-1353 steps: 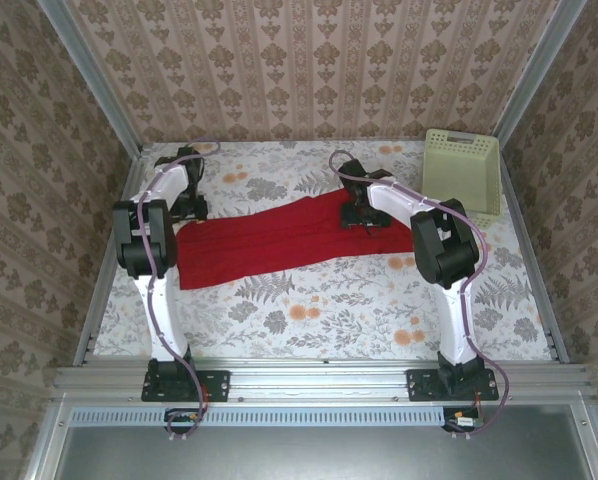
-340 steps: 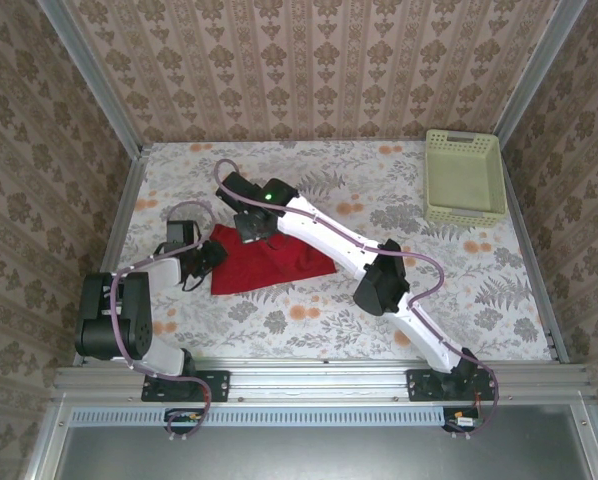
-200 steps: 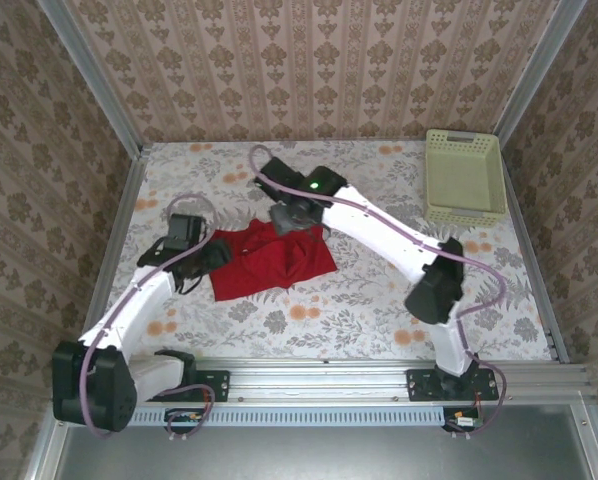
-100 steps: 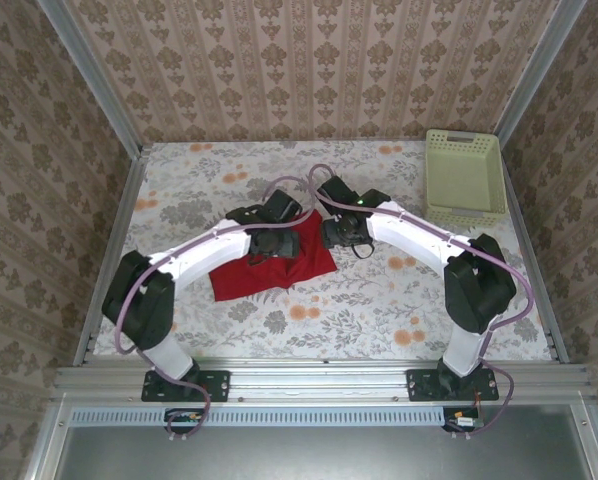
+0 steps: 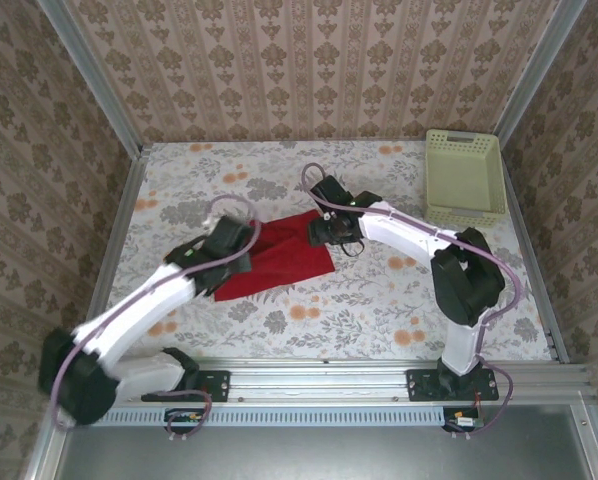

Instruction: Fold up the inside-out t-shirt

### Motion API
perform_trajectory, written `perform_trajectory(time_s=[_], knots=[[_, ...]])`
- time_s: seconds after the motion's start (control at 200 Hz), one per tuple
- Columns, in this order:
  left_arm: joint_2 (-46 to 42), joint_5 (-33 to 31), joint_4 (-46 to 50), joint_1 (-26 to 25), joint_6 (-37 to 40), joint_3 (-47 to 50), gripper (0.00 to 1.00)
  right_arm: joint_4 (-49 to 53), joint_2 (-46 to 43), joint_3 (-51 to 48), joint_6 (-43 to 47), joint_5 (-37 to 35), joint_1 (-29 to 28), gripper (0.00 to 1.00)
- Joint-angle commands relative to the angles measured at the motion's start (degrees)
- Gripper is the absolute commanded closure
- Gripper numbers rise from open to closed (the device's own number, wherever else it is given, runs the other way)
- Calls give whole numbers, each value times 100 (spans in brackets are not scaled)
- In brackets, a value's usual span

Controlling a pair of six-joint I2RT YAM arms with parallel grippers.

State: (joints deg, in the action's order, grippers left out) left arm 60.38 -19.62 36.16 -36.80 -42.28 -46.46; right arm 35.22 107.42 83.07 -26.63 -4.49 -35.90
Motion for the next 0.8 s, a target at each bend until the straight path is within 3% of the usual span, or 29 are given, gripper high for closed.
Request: perform_trajectory(time_s=[0.0,0.2,0.345,0.55,0.625,0.795], knots=[[-831,-136,106,253,-774,950,79,-130,311,401,184,181,-68,30],[-1756,825,198,1034,-1273,2169,50,15,738,824,262,8,-223,30],[-1565,990,210,1377,-618,1712,41,85,703,838,307,-221,-241,30],[628,1502,-216,1118,665,-20,33,101,493,726,313,-480,-242,30],[1368,1224,-245,881,780,-593,30,20,368,567,241,-584,-240,30],[2782,1186,-509,933,964,-1516,29,-264,49,98,97,-654,-238,30]])
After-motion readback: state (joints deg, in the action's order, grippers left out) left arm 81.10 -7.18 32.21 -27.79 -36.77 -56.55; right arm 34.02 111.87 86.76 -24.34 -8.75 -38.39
